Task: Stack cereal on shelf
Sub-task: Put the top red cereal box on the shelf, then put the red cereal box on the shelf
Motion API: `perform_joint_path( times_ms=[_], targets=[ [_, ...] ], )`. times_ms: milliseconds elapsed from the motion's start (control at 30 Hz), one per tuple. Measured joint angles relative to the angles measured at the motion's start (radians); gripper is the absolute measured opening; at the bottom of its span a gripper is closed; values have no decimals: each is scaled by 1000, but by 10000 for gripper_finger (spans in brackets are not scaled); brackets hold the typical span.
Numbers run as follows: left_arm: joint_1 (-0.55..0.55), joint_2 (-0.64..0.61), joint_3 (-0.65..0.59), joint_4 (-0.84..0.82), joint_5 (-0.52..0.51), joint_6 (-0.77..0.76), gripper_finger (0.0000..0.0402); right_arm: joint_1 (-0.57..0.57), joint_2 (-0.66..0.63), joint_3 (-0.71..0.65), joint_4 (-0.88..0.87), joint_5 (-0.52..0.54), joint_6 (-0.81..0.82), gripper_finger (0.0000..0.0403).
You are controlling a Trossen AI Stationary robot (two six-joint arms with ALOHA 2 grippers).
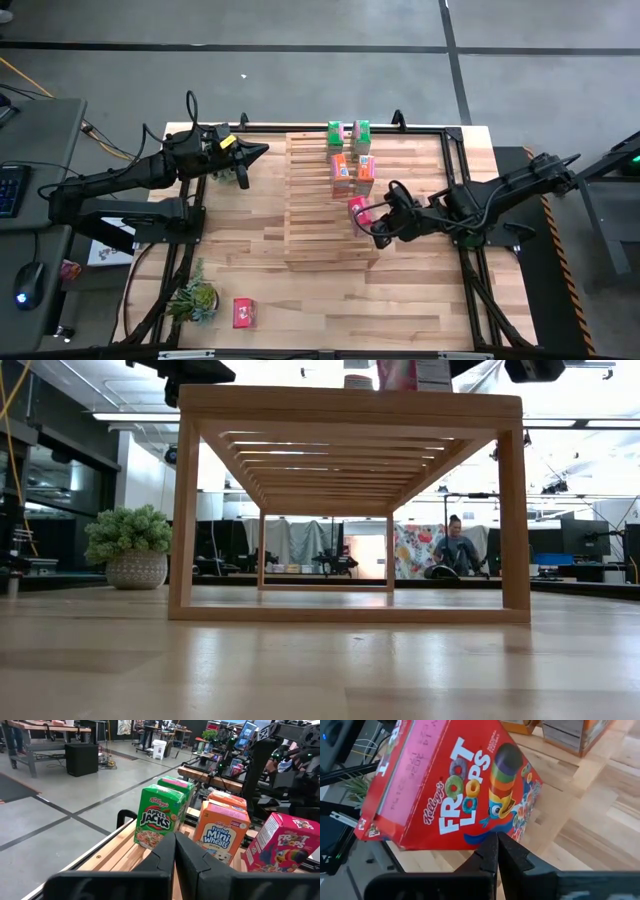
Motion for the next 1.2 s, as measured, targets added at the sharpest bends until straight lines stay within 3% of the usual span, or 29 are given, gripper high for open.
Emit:
perform_joint_path(
  times_ms=[700, 833, 1033, 1200],
  targets=[
    [0, 0, 0, 0, 0, 0, 1, 0, -6, 0, -8, -131, -15, 0],
    [0, -8, 6, -7, 8, 1, 1, 10, -52, 18, -89, -149, -39, 0],
    [0, -51, 70, -74, 45, 12, 16, 70, -192, 63, -228, 75, 6, 0],
    [-18, -66, 126, -162, 191, -92, 80, 92, -280, 63, -237, 263, 65, 0]
  ],
)
